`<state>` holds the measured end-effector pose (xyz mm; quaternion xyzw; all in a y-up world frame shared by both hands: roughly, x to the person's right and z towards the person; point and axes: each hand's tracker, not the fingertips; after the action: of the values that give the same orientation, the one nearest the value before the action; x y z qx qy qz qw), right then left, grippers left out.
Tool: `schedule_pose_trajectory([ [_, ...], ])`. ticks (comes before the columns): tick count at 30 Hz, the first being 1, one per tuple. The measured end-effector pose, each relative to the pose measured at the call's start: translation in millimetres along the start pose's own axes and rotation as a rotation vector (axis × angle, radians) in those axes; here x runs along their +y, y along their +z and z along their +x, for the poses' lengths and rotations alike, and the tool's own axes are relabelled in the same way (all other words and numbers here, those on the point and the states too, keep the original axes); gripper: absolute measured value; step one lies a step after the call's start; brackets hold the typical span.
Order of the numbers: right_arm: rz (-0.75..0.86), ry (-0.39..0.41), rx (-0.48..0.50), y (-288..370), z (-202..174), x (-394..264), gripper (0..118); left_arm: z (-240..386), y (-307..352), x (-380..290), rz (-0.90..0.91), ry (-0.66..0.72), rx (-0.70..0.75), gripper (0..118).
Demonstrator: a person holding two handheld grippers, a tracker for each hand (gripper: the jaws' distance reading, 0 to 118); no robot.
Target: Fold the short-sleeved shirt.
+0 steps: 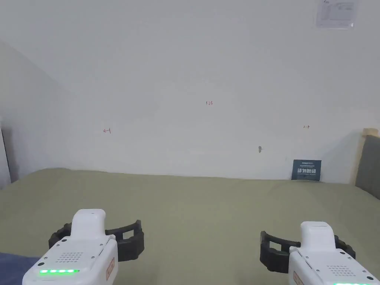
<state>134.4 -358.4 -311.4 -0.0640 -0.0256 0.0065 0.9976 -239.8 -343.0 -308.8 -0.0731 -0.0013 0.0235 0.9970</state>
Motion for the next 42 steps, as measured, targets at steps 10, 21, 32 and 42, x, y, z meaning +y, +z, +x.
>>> schedule_pose_trajectory([
  [10, 0.007, 0.015, 0.004, 0, 0, -4, 118, 1, -1, 1, 0.012, -0.006, -0.011, 118],
  [21, 0.02, -0.007, -0.011, 4, 5, -1, 118, 5, -3, -2, 0.006, -0.026, -0.004, 118],
  [32, 0.025, -0.003, 0.011, 7, -1, -2, 118, 2, -2, 0, 0.006, -0.026, -0.011, 118],
  [42, 0.021, -0.012, 0.019, 8, 0, 2, 118, -1, -2, 1, 0.01, -0.03, -0.004, 118],
])
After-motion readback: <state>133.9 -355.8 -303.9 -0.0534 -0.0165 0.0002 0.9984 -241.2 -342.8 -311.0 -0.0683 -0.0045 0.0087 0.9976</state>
